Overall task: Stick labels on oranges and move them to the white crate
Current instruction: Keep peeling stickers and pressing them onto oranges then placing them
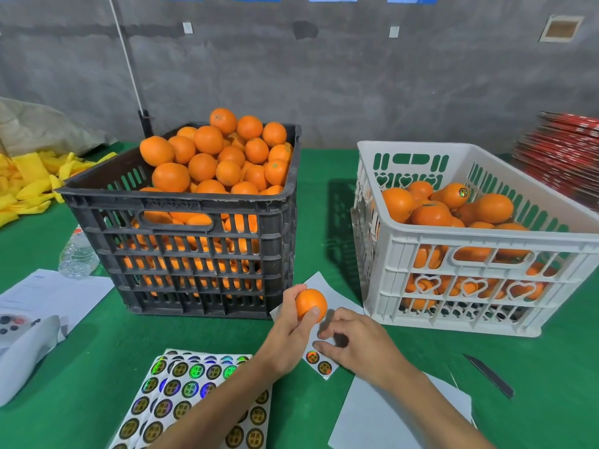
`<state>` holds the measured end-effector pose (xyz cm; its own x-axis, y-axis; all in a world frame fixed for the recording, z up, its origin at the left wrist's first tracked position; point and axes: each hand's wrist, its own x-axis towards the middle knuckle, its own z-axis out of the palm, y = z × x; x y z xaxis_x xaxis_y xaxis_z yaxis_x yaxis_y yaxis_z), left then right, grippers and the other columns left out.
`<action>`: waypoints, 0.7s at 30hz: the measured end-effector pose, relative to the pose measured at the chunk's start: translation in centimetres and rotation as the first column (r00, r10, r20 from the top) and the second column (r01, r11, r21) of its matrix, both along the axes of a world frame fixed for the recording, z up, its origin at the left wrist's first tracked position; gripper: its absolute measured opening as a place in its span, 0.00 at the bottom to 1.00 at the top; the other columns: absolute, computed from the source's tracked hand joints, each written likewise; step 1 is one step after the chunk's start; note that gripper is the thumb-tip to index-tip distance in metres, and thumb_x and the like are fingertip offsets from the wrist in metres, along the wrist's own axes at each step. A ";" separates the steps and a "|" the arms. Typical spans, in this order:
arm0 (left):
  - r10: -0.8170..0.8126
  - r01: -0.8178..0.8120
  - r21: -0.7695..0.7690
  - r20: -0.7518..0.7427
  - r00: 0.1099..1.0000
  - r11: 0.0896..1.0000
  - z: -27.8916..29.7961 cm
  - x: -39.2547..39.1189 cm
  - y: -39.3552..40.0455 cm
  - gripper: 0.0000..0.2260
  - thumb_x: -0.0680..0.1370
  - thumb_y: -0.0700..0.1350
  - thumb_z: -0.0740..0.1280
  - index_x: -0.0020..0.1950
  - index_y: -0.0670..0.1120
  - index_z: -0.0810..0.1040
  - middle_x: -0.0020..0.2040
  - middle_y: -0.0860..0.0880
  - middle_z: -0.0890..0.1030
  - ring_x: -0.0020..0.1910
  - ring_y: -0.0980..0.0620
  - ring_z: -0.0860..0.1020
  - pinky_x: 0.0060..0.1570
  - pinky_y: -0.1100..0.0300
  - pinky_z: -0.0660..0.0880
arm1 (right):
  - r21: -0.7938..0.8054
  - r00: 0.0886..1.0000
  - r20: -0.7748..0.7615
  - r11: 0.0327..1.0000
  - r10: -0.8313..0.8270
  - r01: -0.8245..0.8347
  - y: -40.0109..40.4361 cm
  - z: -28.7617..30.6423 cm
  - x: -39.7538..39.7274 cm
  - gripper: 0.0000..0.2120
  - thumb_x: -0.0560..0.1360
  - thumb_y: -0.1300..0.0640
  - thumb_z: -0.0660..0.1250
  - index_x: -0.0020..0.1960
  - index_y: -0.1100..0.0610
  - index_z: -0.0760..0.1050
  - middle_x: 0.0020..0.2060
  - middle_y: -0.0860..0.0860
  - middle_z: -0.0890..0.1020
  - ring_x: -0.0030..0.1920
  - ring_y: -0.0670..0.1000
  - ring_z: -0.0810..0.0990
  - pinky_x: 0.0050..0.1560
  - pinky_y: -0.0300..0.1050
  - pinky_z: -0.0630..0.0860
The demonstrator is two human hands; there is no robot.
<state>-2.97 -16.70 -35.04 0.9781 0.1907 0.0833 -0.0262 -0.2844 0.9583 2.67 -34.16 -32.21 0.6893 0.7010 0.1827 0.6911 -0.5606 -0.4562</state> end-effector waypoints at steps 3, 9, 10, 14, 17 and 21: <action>0.000 0.000 0.007 0.005 1.000 1.000 0.1 0.0 0.0 0.19 0.80 0.61 0.60 0.69 0.67 0.59 0.63 0.58 0.69 0.57 0.66 0.73 0.56 0.64 0.71 | -0.028 0.995 0.062 0.997 0.079 -0.077 -0.4 -0.3 0.1 0.22 0.72 0.30 0.67 0.55 0.44 0.83 0.47 0.35 0.74 0.43 0.39 0.71 0.45 0.29 0.63; -0.004 0.004 0.004 0.005 1.000 1.000 0.2 -0.1 0.0 0.20 0.78 0.64 0.59 0.69 0.68 0.59 0.64 0.60 0.68 0.59 0.66 0.72 0.57 0.64 0.71 | 0.082 0.990 -0.015 0.987 0.137 -0.135 -0.6 -0.4 0.2 0.20 0.73 0.33 0.69 0.52 0.47 0.85 0.48 0.39 0.77 0.37 0.41 0.72 0.45 0.34 0.65; -0.004 0.004 0.001 0.002 1.000 1.000 0.1 -0.1 0.0 0.20 0.78 0.65 0.59 0.69 0.69 0.59 0.64 0.60 0.68 0.59 0.66 0.72 0.57 0.64 0.71 | 0.133 0.990 -0.051 0.984 0.128 -0.120 -0.6 -0.5 0.2 0.16 0.73 0.36 0.71 0.50 0.47 0.85 0.47 0.39 0.78 0.36 0.43 0.72 0.43 0.36 0.67; -0.003 0.003 -0.004 -0.001 1.000 1.000 0.2 -0.1 0.0 0.21 0.77 0.65 0.60 0.68 0.70 0.59 0.63 0.61 0.68 0.59 0.67 0.72 0.57 0.63 0.71 | 0.291 0.948 -0.308 0.957 0.084 0.010 -0.2 -0.5 -0.1 0.05 0.72 0.47 0.78 0.44 0.47 0.86 0.44 0.45 0.81 0.35 0.44 0.69 0.38 0.40 0.68; 0.000 0.000 -0.008 -0.003 1.000 1.000 0.2 -0.1 0.0 0.20 0.77 0.65 0.60 0.67 0.71 0.59 0.63 0.60 0.69 0.58 0.65 0.73 0.55 0.64 0.71 | 0.272 0.901 -0.432 0.958 0.037 0.091 0.2 -0.2 -0.2 0.03 0.72 0.50 0.78 0.41 0.48 0.86 0.42 0.44 0.80 0.35 0.43 0.71 0.39 0.37 0.69; -0.006 0.006 -0.013 -0.002 1.000 1.000 0.3 -0.1 -0.1 0.19 0.76 0.65 0.60 0.66 0.71 0.59 0.63 0.59 0.69 0.57 0.65 0.73 0.52 0.69 0.71 | 0.218 0.838 -0.546 0.963 -0.017 0.161 0.7 0.6 -0.2 0.02 0.70 0.56 0.76 0.39 0.51 0.85 0.45 0.48 0.82 0.47 0.48 0.82 0.57 0.50 0.78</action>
<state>-3.08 -16.75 -34.71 0.9793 0.1860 0.0794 -0.0263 -0.2719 0.9620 2.45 -33.45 -31.60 0.7859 0.6137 -0.0754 0.2508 -0.4277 -0.8684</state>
